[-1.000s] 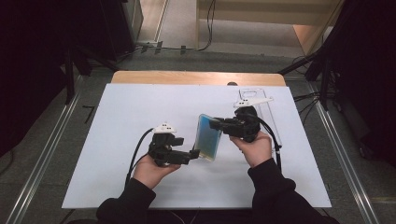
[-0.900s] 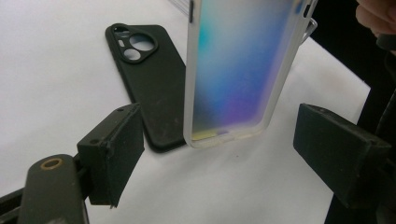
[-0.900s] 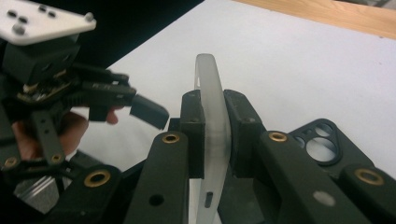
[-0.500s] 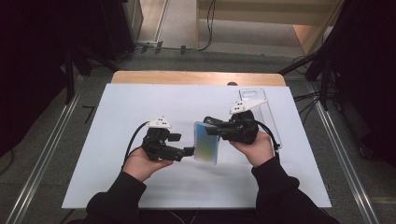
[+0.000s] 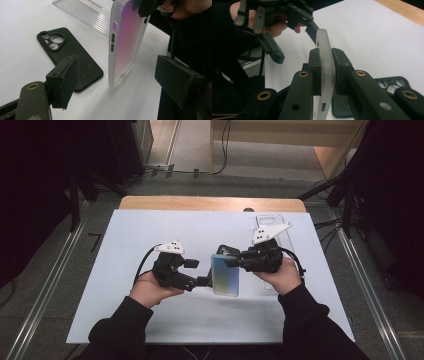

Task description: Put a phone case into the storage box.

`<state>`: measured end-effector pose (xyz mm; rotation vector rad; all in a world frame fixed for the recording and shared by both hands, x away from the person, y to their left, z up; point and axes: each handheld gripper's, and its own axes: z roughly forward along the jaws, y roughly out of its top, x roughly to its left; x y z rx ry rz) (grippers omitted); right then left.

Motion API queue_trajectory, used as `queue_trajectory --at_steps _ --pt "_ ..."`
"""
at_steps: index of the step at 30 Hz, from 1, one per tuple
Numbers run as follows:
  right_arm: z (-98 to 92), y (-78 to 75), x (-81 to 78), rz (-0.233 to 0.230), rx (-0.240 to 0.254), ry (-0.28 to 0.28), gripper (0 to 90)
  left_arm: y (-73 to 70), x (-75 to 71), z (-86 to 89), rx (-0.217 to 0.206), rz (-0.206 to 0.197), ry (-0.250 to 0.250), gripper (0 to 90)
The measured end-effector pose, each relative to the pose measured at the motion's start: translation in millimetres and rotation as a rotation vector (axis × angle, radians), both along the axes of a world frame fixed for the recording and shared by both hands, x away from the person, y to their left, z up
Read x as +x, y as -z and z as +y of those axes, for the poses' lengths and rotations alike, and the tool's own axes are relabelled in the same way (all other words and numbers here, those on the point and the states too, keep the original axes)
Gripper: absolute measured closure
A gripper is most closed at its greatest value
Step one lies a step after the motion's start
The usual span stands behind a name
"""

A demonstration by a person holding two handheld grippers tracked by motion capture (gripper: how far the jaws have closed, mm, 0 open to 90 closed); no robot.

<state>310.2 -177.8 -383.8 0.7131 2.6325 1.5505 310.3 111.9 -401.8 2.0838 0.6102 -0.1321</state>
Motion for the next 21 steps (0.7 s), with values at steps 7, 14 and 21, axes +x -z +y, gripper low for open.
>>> queue_trajectory --at_steps 7,14,21 --pt "1.9 1.0 -0.3 0.004 0.008 -0.050 76.7 -6.4 2.9 -1.8 -0.009 0.014 0.043 23.2" --pt "4.9 3.3 -0.5 0.004 0.008 -0.097 76.7 -10.3 1.4 -1.5 -0.020 -0.030 0.069 28.2" --pt "8.8 4.6 -2.2 -0.004 -0.002 -0.142 76.7 -12.0 1.0 -6.9 0.028 -0.077 0.100 35.7"
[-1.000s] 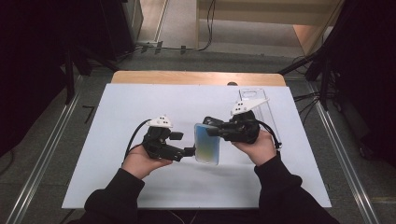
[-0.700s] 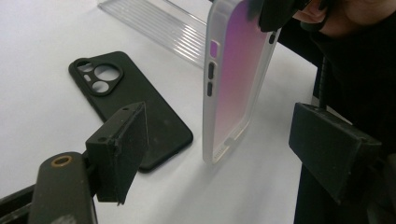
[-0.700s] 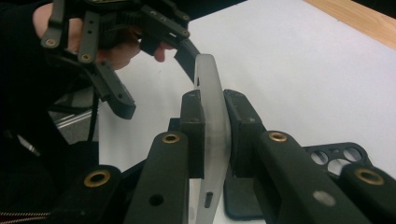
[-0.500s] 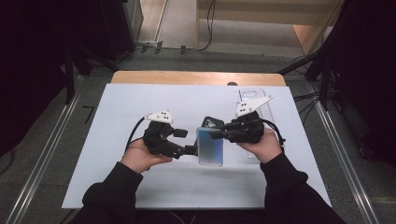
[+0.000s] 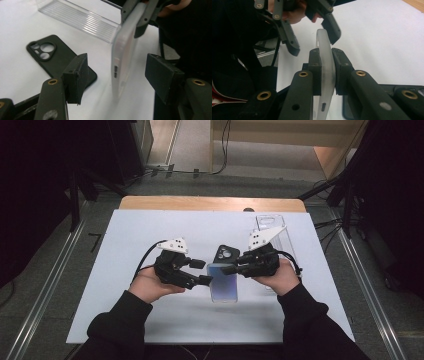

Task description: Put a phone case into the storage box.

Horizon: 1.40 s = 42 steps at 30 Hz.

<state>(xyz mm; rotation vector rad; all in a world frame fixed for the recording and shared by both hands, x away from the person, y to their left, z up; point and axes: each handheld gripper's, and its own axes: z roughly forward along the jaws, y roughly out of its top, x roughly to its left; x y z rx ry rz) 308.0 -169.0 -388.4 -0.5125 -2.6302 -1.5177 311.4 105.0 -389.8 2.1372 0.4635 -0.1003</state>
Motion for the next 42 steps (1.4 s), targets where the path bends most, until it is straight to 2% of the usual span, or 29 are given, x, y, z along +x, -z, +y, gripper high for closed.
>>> queue_trajectory --at_steps 1,4,5,8,14,22,24,27,33,36,40,42 --pt "0.5 0.0 -0.2 0.001 0.001 -0.005 76.7 0.0 0.1 -0.1 0.001 -0.008 0.011 35.8" --pt "1.5 0.4 -0.7 -0.002 0.003 -0.018 76.6 1.3 2.5 -0.2 -0.014 0.034 0.051 40.6" --pt "1.6 0.6 -0.8 -0.001 0.000 -0.022 76.6 1.8 2.9 -0.2 -0.014 0.052 0.061 45.5" --pt "2.0 1.4 -0.8 0.000 0.002 -0.038 76.6 3.6 3.5 -1.4 -0.004 0.062 0.081 47.0" --pt "4.4 2.9 -1.8 -0.007 -0.005 -0.084 76.7 5.1 2.3 -2.4 0.006 0.067 0.118 53.5" --pt "9.1 5.4 -2.6 0.007 -0.010 -0.137 76.7 5.2 1.1 -0.8 -0.012 0.072 0.177 74.7" --pt "10.0 5.6 -2.7 0.024 -0.012 -0.142 76.7 5.1 0.7 -0.3 -0.020 0.067 0.201 79.9" --pt "10.2 6.3 -1.4 0.042 -0.003 -0.156 76.7 5.5 1.1 0.0 -0.026 0.086 0.223 81.0" --pt "10.3 6.6 -1.6 0.052 -0.002 -0.162 76.3 5.0 1.4 0.4 -0.029 0.104 0.242 81.5" --pt "11.0 6.5 -2.2 0.060 -0.001 -0.160 75.8 4.3 2.3 1.5 -0.036 0.116 0.233 81.5" --pt "7.9 5.7 -0.1 0.091 0.027 -0.109 58.9 2.9 3.4 4.7 -0.031 0.121 0.212 81.5" --pt "4.5 5.0 1.8 0.120 0.042 -0.085 55.5 1.9 4.4 6.8 -0.027 0.124 0.192 81.5"
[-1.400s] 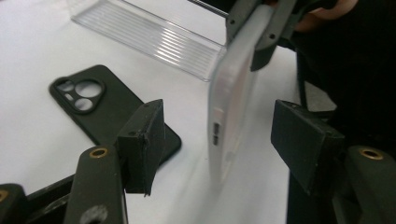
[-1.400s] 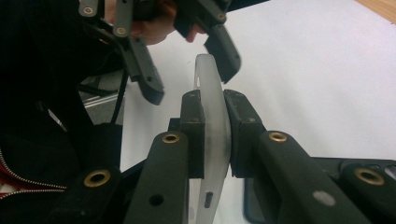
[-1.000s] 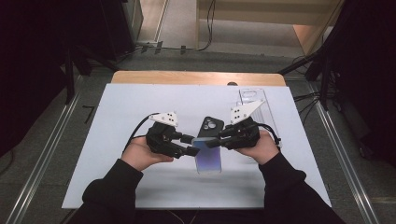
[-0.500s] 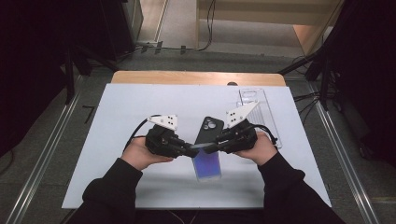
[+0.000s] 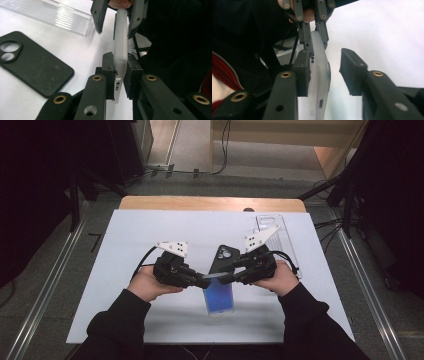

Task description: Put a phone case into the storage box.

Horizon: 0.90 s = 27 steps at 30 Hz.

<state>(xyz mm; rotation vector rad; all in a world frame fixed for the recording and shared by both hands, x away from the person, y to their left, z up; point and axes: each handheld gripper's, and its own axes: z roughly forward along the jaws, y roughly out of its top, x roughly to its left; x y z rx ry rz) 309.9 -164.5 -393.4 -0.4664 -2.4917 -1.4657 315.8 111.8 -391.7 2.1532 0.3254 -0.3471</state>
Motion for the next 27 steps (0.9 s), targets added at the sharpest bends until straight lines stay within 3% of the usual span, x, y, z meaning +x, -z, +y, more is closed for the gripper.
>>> queue_trajectory --at_steps 6,10,17,18,20,21,23,27 --pt "-7.4 -2.2 1.6 0.015 0.023 0.093 37.7 -3.1 2.9 5.9 0.024 0.006 -0.069 81.4" --pt "-10.2 -4.1 2.5 -0.010 0.008 0.147 35.1 -6.0 4.9 9.3 0.034 0.021 -0.129 81.4" --pt "-13.3 -3.4 3.1 -0.024 0.035 0.224 22.0 -12.4 5.1 12.6 0.047 -0.005 -0.217 81.3" --pt "-14.1 -3.3 3.9 -0.019 0.042 0.238 18.8 -13.2 5.6 13.2 0.047 0.000 -0.234 81.3" --pt "-14.9 -2.7 5.6 -0.039 0.053 0.272 2.1 -14.1 6.7 14.5 0.046 0.010 -0.267 81.3" --pt "-14.5 -3.1 5.9 -0.044 0.048 0.301 0.0 -14.5 7.3 15.2 0.051 0.011 -0.283 81.3" --pt "-16.0 -3.0 5.5 -0.068 0.060 0.338 0.0 -15.2 7.9 16.6 0.059 0.010 -0.314 81.3" --pt "-19.3 -4.3 4.7 -0.060 0.083 0.385 0.0 -15.4 11.1 20.7 0.051 0.039 -0.358 81.2"
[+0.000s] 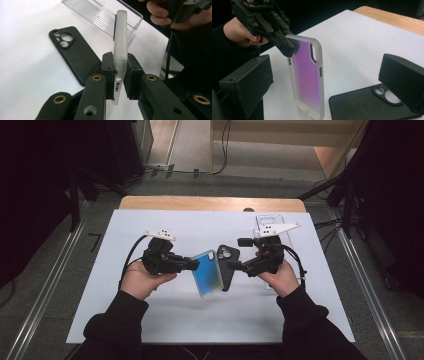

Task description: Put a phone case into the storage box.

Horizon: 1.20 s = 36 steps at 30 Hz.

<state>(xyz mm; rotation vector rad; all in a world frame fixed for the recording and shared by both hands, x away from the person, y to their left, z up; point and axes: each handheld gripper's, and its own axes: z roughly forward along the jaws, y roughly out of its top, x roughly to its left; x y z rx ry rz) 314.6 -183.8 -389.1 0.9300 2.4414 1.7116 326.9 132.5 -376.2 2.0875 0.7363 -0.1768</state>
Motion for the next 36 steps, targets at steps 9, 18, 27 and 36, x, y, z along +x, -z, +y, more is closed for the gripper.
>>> queue_trajectory --at_steps 9,18,27,36 --pt "10.1 4.5 -6.1 0.009 -0.056 0.069 0.0 -4.5 3.4 6.8 -0.023 0.020 -0.123 81.2" --pt "23.9 13.7 -14.2 0.001 -0.064 0.158 0.0 -7.5 3.6 10.9 0.009 0.004 -0.215 81.2" --pt "39.7 19.1 -22.7 -0.032 -0.074 0.226 0.0 -10.5 2.4 9.7 0.024 -0.001 -0.263 81.3" --pt "57.1 26.0 -26.3 -0.034 -0.102 0.241 0.0 -12.0 1.0 5.2 0.038 0.020 -0.291 81.2"
